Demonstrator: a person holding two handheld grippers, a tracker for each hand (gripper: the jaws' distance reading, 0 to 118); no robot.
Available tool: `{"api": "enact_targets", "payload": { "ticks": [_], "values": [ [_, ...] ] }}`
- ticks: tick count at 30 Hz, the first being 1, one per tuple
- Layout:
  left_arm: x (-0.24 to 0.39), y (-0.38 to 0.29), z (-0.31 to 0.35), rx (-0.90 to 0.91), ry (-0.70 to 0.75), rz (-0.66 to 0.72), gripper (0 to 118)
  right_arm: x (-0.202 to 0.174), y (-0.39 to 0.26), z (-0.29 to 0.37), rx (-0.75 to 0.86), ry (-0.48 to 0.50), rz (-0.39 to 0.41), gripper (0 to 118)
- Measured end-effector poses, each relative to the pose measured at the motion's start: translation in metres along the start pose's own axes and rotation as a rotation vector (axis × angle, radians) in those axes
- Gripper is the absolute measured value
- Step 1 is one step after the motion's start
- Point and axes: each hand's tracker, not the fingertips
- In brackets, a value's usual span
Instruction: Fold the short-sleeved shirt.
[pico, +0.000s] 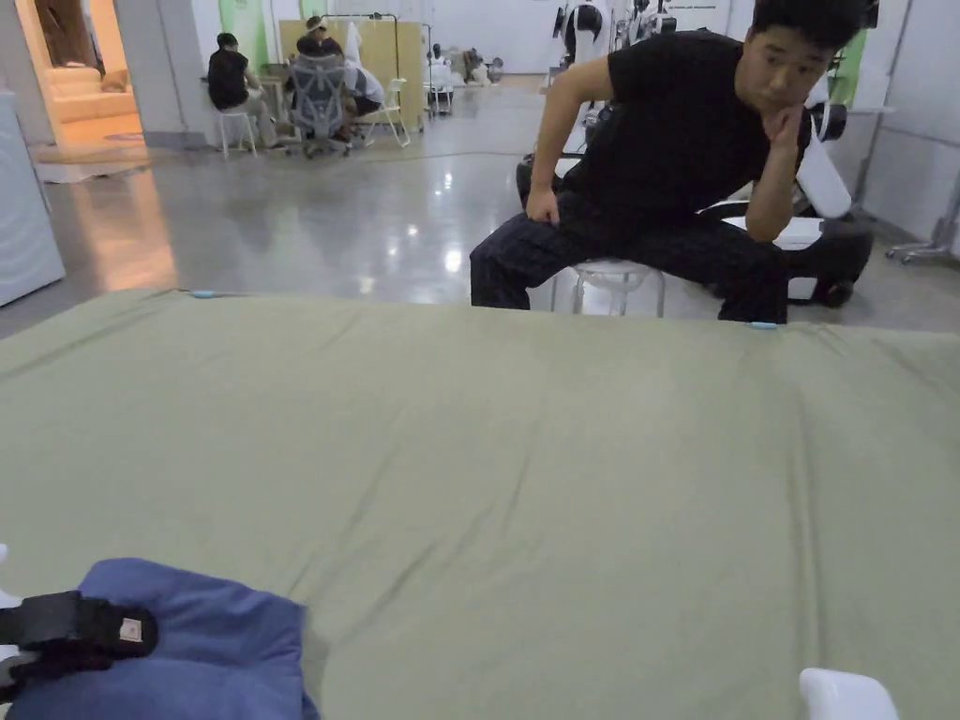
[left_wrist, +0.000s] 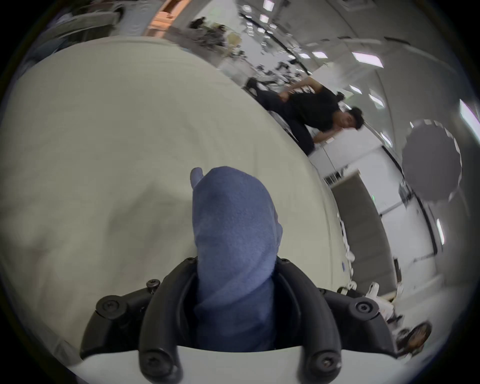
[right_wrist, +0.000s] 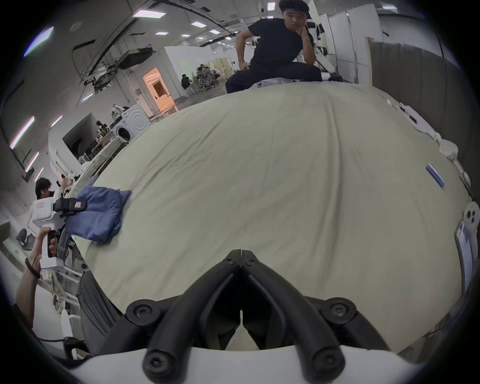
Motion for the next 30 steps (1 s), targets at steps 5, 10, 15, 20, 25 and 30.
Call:
{"api": "enact_targets", "payload": {
  "ticks": [5, 10, 15, 20, 25, 30],
  "values": [
    [-0.009, 0.011, 0.014, 0.128, 0.134, 0.042, 57, 0.003, 0.001, 0.006, 0.000, 0.002, -0.012, 0],
    [0.042, 0.018, 0.065, 0.415, 0.422, -0.369, 74, 0.008, 0.012, 0.023, 0.058, -0.045, 0.013, 0],
    [0.141, -0.025, 0.073, 0.529, 0.257, -0.471, 73, 0.012, 0.035, 0.036, 0.173, -0.053, -0.032, 0],
    [0.230, -0.068, 0.005, 0.589, 0.134, -0.699, 73, -0.004, 0.054, 0.039, 0.361, -0.039, -0.054, 0],
    [0.285, -0.100, -0.088, 0.419, 0.021, -0.657, 64, -0.034, 0.062, 0.027, 0.388, -0.164, 0.047, 0],
    [0.301, -0.138, -0.140, 0.331, 0.139, -0.789, 10, -0.055, 0.049, 0.018, 0.422, -0.312, 0.151, 0]
  ]
}}
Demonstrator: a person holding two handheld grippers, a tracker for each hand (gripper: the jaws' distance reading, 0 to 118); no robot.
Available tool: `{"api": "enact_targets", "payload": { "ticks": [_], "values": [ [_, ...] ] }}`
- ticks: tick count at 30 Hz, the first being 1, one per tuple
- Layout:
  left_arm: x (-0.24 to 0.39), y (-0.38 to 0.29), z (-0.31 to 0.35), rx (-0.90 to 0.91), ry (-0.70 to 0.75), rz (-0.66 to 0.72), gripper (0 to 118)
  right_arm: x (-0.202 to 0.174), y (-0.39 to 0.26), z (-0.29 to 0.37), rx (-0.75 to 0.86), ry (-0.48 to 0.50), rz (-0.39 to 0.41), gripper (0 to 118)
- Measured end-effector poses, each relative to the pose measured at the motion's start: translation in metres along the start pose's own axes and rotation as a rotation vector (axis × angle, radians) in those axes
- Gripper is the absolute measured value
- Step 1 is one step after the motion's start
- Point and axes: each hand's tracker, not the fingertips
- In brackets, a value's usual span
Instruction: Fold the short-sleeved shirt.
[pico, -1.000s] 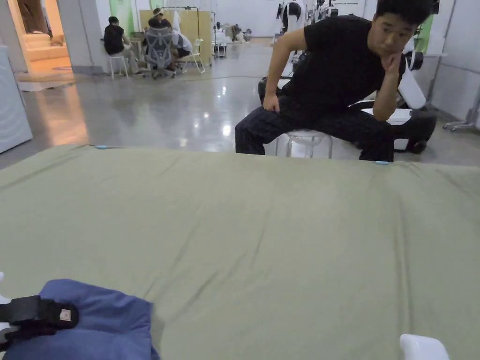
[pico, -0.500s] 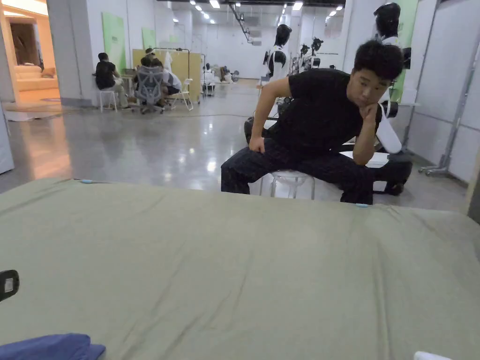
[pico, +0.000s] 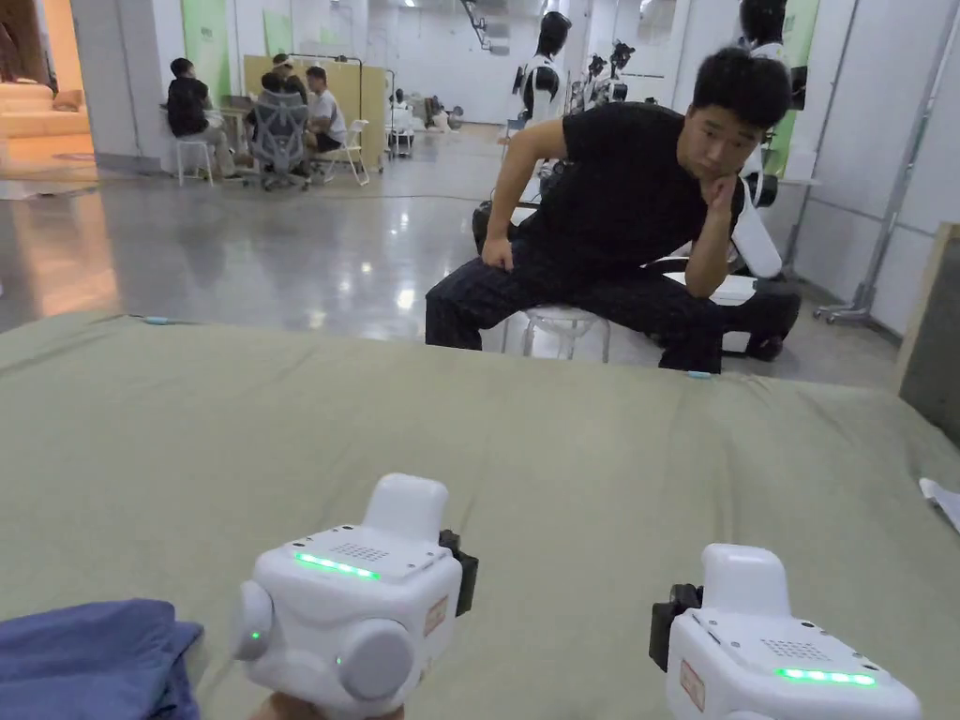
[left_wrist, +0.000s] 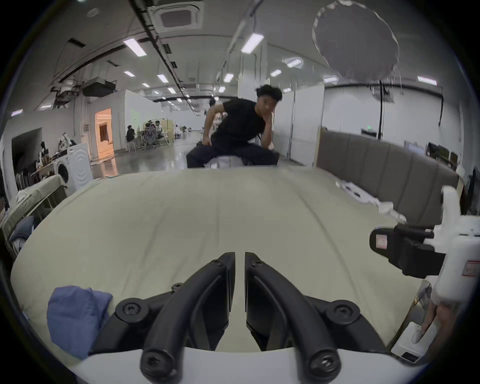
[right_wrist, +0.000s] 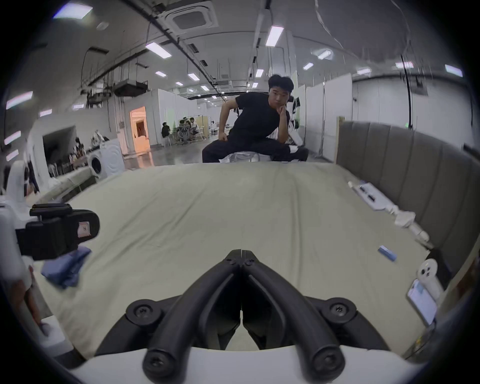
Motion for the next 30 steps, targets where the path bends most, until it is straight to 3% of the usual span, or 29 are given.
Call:
{"api": "enact_targets", "payload": {
  "ticks": [2, 5, 9, 14, 15, 16, 18, 19, 20, 25, 30],
  "values": [
    [0.017, -0.011, 0.005, -0.002, -0.018, 0.011, 4, -0.005, -0.009, 0.007, 0.027, -0.009, 0.025, 0],
    [0.025, -0.027, 0.012, -0.014, 0.043, -0.012, 4, -0.008, -0.021, 0.023, 0.029, 0.085, 0.021, 0],
    [0.018, -0.035, 0.014, -0.056, 0.065, -0.008, 4, -0.017, -0.027, 0.021, 0.012, 0.020, 0.157, 0],
    [0.007, -0.032, 0.023, -0.026, 0.080, 0.035, 4, -0.013, -0.028, 0.010, -0.015, 0.018, 0.107, 2],
    [0.005, -0.031, 0.024, -0.020, 0.084, 0.037, 4, -0.013, -0.028, 0.008, -0.016, 0.015, 0.103, 9],
    [0.003, -0.031, 0.028, 0.009, 0.113, 0.052, 8, -0.012, -0.029, 0.007, -0.017, 0.011, 0.093, 28],
    [0.002, -0.027, 0.032, 0.032, 0.158, 0.050, 43, -0.008, -0.031, 0.009, 0.012, 0.030, 0.049, 87],
    [-0.002, -0.026, 0.034, 0.034, 0.169, 0.046, 66, -0.007, -0.032, 0.009, 0.019, 0.029, 0.016, 93],
    [-0.004, -0.025, 0.035, 0.044, 0.157, 0.060, 76, -0.006, -0.032, 0.009, 0.021, 0.025, -0.014, 91],
    [-0.012, -0.028, 0.039, 0.066, 0.166, 0.117, 76, 0.007, -0.033, 0.007, 0.022, 0.154, -0.188, 109],
    [-0.008, -0.034, 0.036, 0.044, 0.149, 0.092, 76, 0.007, -0.036, 0.004, -0.004, 0.132, -0.200, 116]
  ]
}}
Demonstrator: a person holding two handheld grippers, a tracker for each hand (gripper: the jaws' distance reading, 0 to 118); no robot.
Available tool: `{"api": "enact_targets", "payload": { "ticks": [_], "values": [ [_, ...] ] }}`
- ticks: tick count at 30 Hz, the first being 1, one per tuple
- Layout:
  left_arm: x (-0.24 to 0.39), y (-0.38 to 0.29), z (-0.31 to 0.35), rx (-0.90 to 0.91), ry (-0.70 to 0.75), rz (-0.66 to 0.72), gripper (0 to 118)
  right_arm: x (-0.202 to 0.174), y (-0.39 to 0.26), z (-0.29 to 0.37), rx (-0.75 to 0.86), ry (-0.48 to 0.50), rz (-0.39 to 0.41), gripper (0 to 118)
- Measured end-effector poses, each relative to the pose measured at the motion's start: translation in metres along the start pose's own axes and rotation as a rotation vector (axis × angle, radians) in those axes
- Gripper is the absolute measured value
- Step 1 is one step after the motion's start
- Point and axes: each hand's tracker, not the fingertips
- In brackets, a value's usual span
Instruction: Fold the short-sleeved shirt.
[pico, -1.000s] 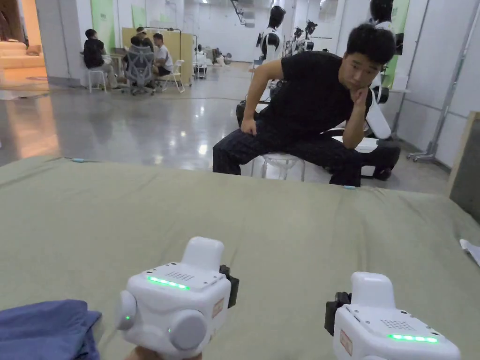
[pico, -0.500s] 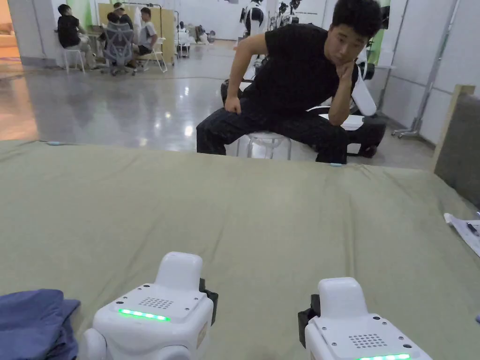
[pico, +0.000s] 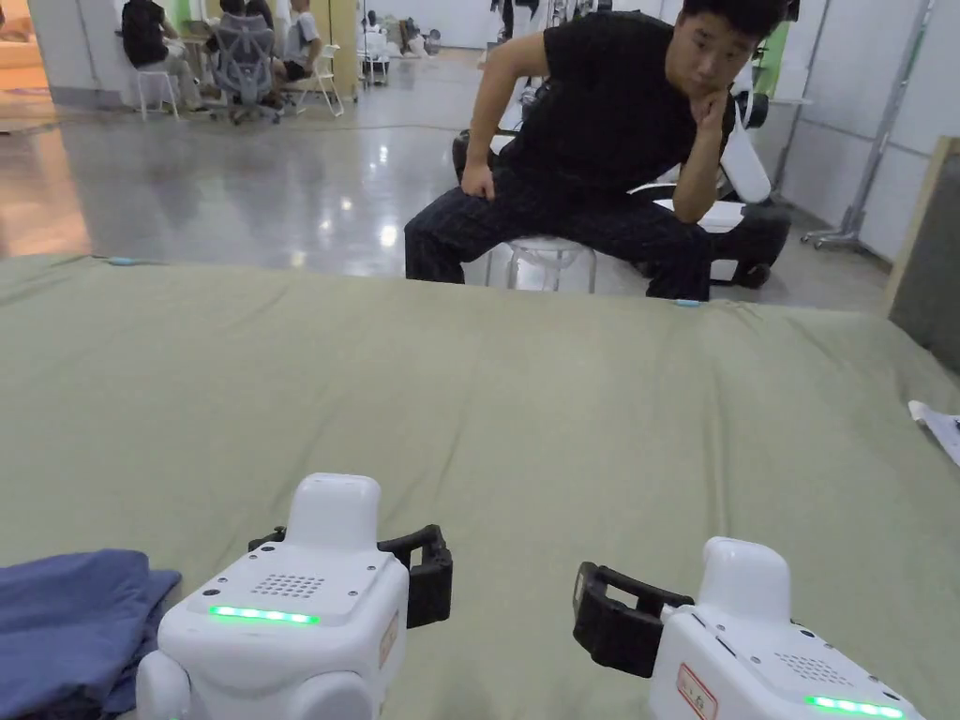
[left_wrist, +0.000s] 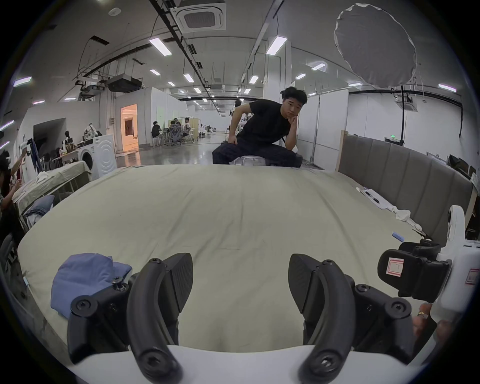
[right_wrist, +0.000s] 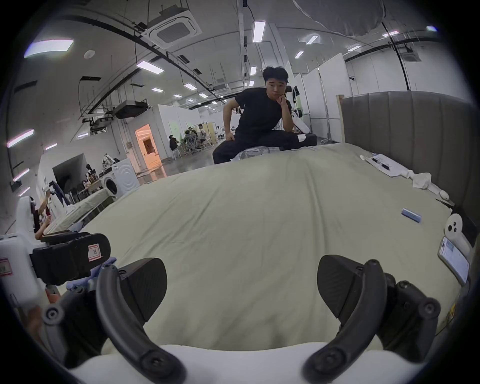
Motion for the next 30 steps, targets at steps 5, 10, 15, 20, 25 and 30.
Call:
{"api": "enact_targets", "payload": {
  "ticks": [5, 10, 15, 20, 25, 30],
  "values": [
    [0.006, -0.001, -0.003, -0.020, 0.007, -0.016, 76, -0.004, 0.001, -0.003, -0.047, -0.011, 0.056, 116],
    [0.008, -0.002, -0.004, -0.039, -0.048, -0.005, 76, 0.003, 0.002, -0.006, -0.083, 0.057, -0.070, 116],
    [0.007, -0.004, -0.006, -0.050, -0.084, 0.022, 76, 0.005, 0.005, -0.011, -0.105, -0.012, -0.131, 116],
    [0.006, -0.007, -0.007, -0.056, -0.102, 0.039, 76, 0.005, 0.001, -0.014, -0.114, -0.056, -0.112, 116],
    [0.006, -0.008, -0.007, -0.059, -0.099, 0.032, 76, 0.006, -0.004, -0.019, -0.145, -0.076, -0.110, 116],
    [0.008, -0.009, -0.008, -0.062, -0.095, 0.027, 76, -0.009, -0.006, -0.020, -0.113, -0.212, 0.001, 115]
  ]
}}
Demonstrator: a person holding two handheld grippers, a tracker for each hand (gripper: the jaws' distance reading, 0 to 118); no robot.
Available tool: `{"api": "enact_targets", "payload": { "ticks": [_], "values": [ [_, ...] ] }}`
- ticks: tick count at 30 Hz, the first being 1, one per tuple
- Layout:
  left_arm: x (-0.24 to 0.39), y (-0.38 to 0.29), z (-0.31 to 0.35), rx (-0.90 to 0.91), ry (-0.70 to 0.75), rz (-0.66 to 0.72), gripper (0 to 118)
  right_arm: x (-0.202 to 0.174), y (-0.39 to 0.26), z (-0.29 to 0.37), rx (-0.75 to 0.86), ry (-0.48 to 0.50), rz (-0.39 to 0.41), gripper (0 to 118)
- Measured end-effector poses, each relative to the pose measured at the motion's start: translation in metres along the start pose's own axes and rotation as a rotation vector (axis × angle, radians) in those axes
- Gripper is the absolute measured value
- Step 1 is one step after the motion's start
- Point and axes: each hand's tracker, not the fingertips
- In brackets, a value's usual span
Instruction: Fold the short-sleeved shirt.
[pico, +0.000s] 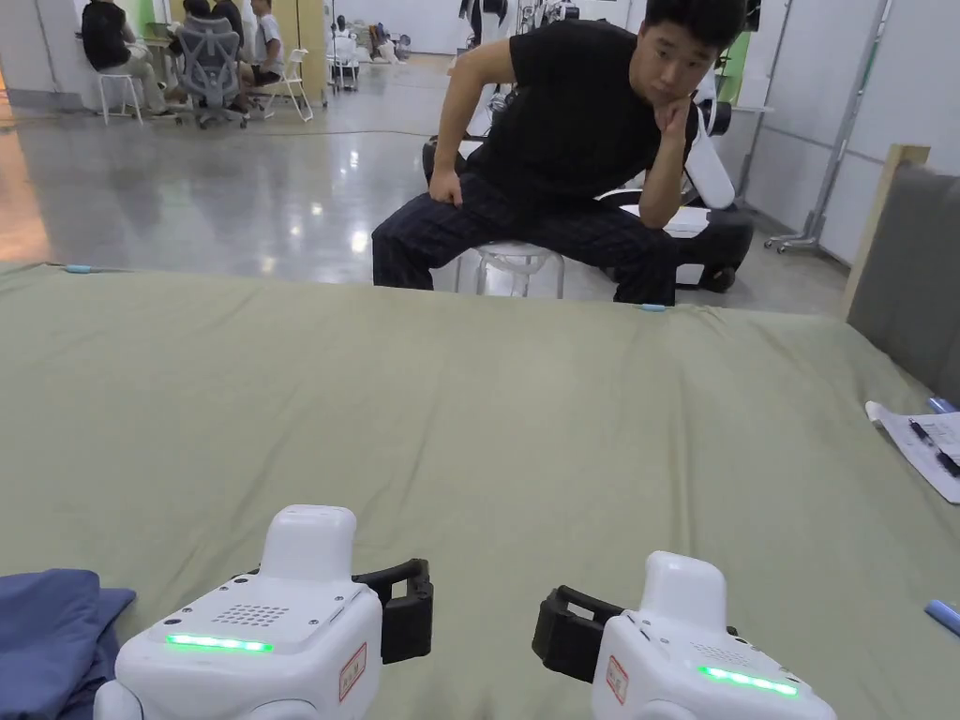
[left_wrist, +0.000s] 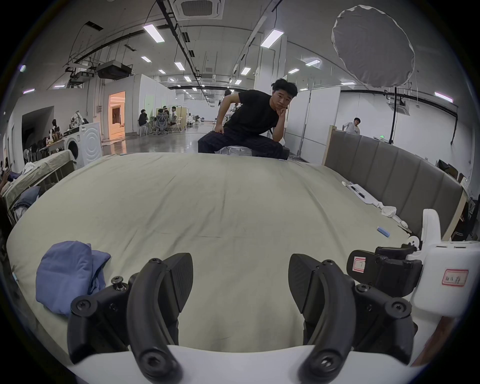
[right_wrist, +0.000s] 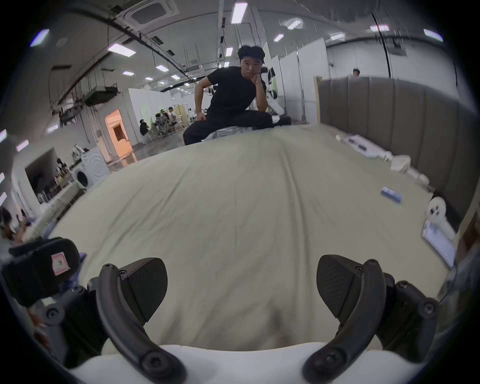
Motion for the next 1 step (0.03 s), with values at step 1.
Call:
{"api": "enact_targets", "payload": {
  "ticks": [1],
  "values": [
    [0.0009, 0.0000, -0.0008, -0.001, 0.007, -0.005, 76, -0.0040, -0.0004, 0.0018, 0.022, -0.020, 0.041, 115]
  ]
}}
